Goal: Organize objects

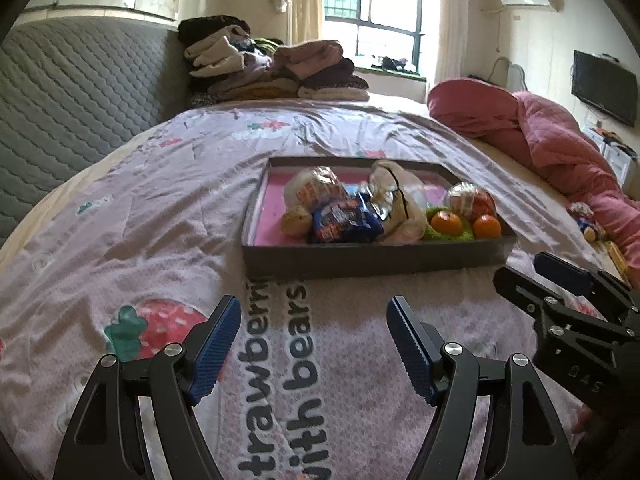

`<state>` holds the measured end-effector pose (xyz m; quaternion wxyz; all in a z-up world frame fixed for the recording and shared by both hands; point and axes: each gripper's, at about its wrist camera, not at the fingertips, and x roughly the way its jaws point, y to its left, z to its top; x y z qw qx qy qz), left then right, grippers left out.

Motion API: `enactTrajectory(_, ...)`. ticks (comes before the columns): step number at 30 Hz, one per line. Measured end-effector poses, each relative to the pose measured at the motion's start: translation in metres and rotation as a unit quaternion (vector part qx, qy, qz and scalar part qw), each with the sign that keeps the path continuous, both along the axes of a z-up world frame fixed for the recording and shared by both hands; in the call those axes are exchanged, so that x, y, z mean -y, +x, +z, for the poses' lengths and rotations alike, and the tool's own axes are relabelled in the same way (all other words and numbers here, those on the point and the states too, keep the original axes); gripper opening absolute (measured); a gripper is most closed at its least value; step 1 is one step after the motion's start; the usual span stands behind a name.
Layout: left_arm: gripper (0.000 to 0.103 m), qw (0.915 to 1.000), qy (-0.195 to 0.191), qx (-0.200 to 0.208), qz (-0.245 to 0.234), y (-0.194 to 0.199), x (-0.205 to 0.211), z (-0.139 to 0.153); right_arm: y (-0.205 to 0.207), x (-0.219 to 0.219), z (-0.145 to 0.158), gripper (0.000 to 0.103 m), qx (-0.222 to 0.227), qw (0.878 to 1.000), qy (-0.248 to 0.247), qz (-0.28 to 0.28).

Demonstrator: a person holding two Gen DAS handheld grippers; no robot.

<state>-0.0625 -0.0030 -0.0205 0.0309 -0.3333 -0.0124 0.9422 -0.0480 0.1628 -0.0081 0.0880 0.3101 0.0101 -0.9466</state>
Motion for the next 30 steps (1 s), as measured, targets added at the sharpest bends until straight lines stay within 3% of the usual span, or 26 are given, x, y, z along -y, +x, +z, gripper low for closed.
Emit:
enactTrajectory(19,0.077,0.9994,0.000,0.034,0.004,-0.002,-0.006,-0.023,0.007,0.004,-0.021,0.057,0.014,1.000,0.006,-0.005)
enactTrajectory(30,0.077,0.9998,-0.003,0.022,-0.002,-0.001,-0.011,-0.023,0.007,0.006,-0.027,0.057,0.015,1.000,0.007,-0.011)
